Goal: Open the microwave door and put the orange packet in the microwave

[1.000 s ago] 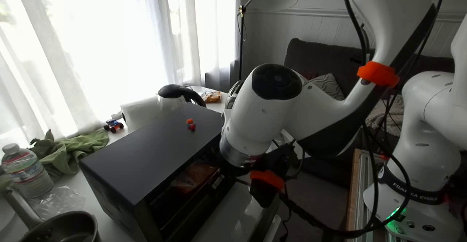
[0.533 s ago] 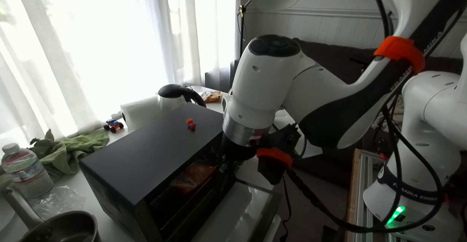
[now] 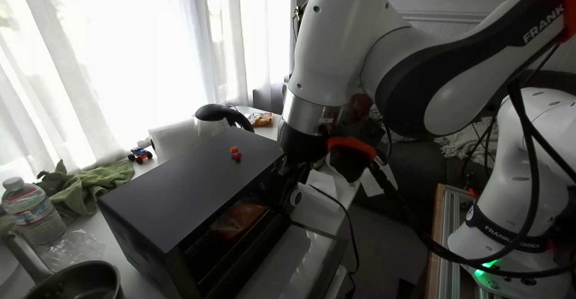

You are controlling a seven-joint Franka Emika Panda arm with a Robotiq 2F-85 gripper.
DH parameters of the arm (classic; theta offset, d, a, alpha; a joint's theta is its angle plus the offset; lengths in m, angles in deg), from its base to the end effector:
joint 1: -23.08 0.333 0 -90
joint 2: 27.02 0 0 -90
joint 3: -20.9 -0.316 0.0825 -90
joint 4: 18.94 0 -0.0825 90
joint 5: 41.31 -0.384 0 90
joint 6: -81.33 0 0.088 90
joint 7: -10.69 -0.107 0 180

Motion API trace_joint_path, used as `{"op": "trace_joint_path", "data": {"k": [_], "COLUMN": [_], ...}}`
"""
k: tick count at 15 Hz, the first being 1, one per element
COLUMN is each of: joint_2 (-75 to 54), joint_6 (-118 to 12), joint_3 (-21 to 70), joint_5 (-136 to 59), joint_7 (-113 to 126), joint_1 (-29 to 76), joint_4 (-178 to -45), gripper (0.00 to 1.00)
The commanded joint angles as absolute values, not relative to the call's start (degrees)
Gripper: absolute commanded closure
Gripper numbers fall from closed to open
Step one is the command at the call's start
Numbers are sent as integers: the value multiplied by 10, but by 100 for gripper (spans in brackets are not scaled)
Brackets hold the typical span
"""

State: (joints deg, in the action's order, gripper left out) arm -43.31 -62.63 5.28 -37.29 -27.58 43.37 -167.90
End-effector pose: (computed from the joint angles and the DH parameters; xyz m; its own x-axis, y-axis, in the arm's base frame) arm 0.3543 0.2549 0.3676 0.9756 0.0068 0.2193 0.0097 -0.9999 -0.0122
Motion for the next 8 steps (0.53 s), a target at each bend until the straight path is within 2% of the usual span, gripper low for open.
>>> {"op": "trace_joint_path", "data": {"k": [1, 7, 8], "joint_2": [-508, -554, -532], "joint_6": [-569, -477, -510], "joint_3": [50, 48, 33], "joint_5": [-448, -476, -469], "joint_7": [-219, -150, -171], "joint_1": [431, 422, 413], "joint_4": [-1688, -1671, -1672], "gripper": [0, 0, 0]}}
